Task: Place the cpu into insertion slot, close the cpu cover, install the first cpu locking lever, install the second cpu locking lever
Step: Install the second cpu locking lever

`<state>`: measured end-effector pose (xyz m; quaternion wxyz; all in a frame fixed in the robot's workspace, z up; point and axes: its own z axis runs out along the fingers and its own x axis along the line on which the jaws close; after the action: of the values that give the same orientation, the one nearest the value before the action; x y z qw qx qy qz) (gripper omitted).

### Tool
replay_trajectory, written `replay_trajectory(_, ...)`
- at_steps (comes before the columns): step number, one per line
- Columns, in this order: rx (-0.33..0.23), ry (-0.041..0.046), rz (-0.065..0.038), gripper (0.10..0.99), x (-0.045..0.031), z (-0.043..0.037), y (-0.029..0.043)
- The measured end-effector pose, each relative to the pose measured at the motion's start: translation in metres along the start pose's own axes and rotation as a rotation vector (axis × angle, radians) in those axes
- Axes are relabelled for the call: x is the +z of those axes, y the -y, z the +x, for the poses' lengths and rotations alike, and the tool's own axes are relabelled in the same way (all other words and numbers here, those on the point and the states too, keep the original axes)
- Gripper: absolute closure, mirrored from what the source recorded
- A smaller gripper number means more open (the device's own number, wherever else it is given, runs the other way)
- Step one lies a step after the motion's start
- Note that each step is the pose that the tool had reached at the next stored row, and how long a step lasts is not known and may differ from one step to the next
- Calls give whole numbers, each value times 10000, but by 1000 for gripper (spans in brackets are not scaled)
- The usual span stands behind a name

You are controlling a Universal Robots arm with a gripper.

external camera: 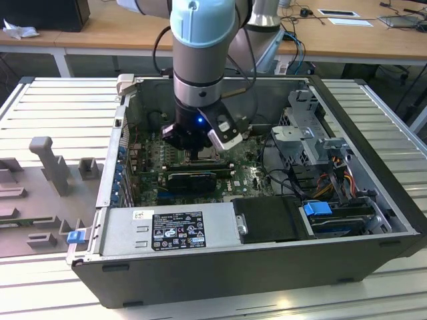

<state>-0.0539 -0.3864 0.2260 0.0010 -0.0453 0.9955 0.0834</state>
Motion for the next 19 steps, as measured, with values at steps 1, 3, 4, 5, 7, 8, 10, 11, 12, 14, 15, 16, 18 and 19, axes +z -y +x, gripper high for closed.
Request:
replay_trajectory(1,0,3,-31,980,12,9,4)
replay_trajectory(3,-2,7,-88,980,36,41,8)
replay_trajectory(4,-1,8,-104,980,47,51,10)
replay_trajectory(5,-1,10,-126,980,71,66,13)
replay_trajectory(7,-3,16,-195,980,135,85,22)
replay_trajectory(8,-3,18,-230,980,142,88,26)
replay_trajectory(10,-3,37,-414,980,161,115,64)
replay_trajectory(11,-4,40,-451,980,168,125,77)
replay_trajectory(12,-4,42,-473,980,174,132,86)
replay_trajectory(14,-4,51,-572,980,182,166,109)
replay_trajectory(15,-4,55,-618,980,183,176,112)
replay_trajectory(16,-5,60,-672,980,184,186,115)
replay_trajectory(18,-6,67,-754,980,190,202,122)
replay_trajectory(19,-7,70,-790,980,196,208,125)
